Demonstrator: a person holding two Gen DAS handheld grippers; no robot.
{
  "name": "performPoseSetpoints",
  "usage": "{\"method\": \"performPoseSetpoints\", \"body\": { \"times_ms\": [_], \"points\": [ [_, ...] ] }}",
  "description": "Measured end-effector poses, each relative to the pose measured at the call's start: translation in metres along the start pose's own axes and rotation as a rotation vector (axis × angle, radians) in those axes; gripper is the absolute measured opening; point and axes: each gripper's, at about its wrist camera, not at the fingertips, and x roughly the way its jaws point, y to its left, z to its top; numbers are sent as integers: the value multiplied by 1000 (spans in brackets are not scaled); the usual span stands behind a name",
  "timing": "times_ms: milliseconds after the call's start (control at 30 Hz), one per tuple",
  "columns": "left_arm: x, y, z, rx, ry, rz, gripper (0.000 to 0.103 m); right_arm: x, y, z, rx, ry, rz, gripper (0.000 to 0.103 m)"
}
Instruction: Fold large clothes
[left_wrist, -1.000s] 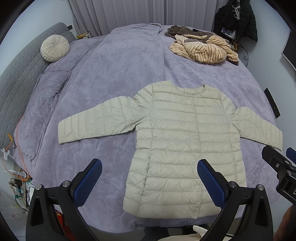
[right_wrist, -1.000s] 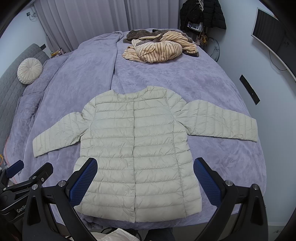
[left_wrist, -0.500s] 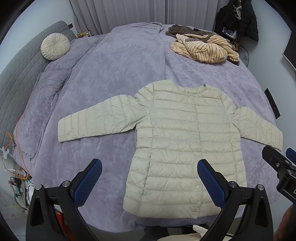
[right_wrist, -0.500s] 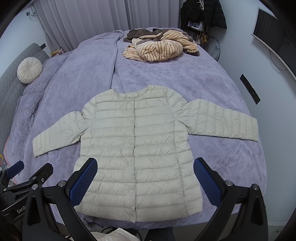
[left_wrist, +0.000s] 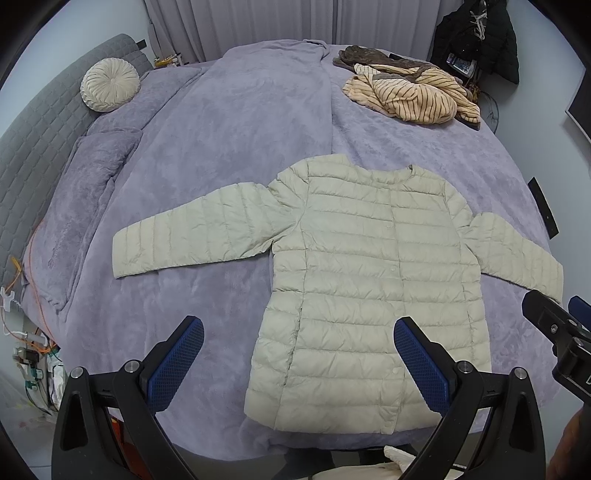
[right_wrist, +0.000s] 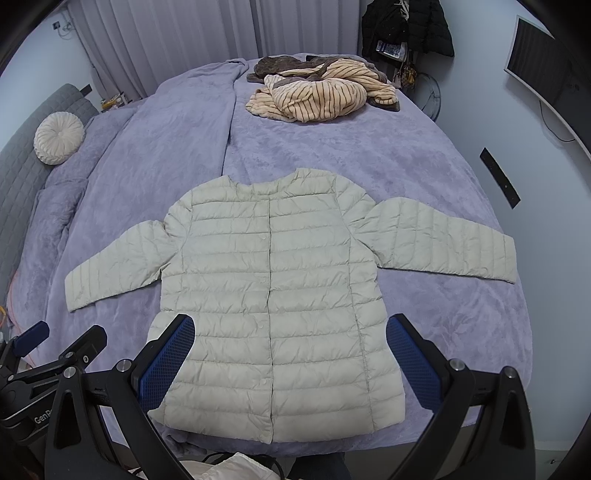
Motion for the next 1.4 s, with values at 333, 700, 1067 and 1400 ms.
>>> {"method": "performPoseSetpoints", "body": {
  "times_ms": [333, 700, 1067, 1400],
  "points": [
    [56, 81, 10, -190, 67, -139, 103, 48, 31, -1, -24, 114, 57, 103],
    [172, 202, 3, -447, 61, -195, 103, 155, 119, -13, -170, 311, 201, 103],
    [275, 296, 18, -728, -3, -305, 103, 242, 180, 16, -238, 262, 218, 69],
    [325, 335, 22, -906, -63, -331, 103, 323, 208, 27, -229, 275, 298, 29]
  ]
}}
